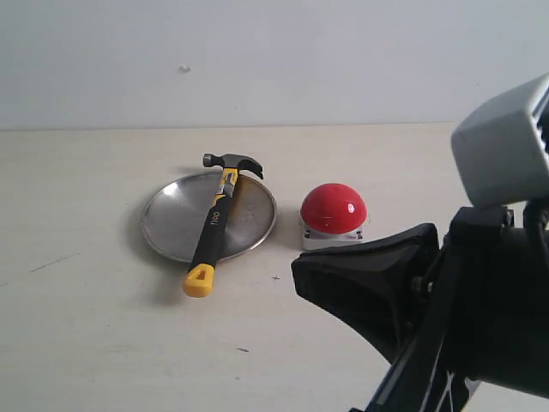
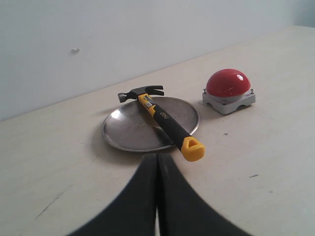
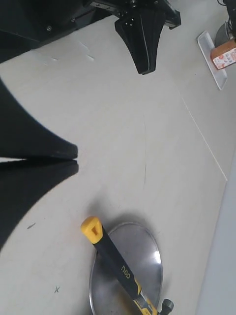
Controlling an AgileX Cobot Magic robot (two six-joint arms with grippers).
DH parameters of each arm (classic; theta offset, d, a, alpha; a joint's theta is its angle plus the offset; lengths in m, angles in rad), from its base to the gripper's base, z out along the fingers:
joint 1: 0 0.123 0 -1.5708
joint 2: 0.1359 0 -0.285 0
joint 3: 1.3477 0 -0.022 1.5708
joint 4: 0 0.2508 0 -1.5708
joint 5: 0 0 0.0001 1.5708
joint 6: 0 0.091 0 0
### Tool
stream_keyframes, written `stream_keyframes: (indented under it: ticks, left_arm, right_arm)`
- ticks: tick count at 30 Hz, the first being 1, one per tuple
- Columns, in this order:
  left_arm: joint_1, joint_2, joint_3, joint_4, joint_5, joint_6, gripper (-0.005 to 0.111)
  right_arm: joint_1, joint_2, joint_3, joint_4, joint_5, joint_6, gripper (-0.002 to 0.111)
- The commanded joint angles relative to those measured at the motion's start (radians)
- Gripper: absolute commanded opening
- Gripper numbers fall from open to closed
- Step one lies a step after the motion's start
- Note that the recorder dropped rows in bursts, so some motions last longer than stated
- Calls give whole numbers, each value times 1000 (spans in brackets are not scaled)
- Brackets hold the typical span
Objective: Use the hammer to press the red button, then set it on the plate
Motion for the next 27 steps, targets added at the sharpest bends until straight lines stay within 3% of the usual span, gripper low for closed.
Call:
stream_keyframes:
  ticks: [1,2,7,13,17,21,27]
  left_arm:
    - [-2,-7,3,1,-3,-2,0]
    - [-2,-7,3,1,-3,-2,0]
    - [-2,-7,3,1,-3,-2,0]
    - [-2,-7,3,1,-3,-2,0]
    - [-2,-7,3,1,-3,-2,0]
    - [-2,-7,3,1,-3,-2,0]
    - [-2,-7,3,1,-3,-2,0]
  right_arm:
    - [-34,-22,4,-6,-6,-50,0]
    - [-60,-32,4,-6,-6,-87,0]
    - [-367,-117,51,0,-56,-159,0]
    - [-789,-286,246,0,-317,-139,0]
    - [-999,-464,366,-7,-402,-141,0]
    - [-1122,-605,428,-7,-400,-147,0]
    - [-1138,-720,435,-7,-374,-168,0]
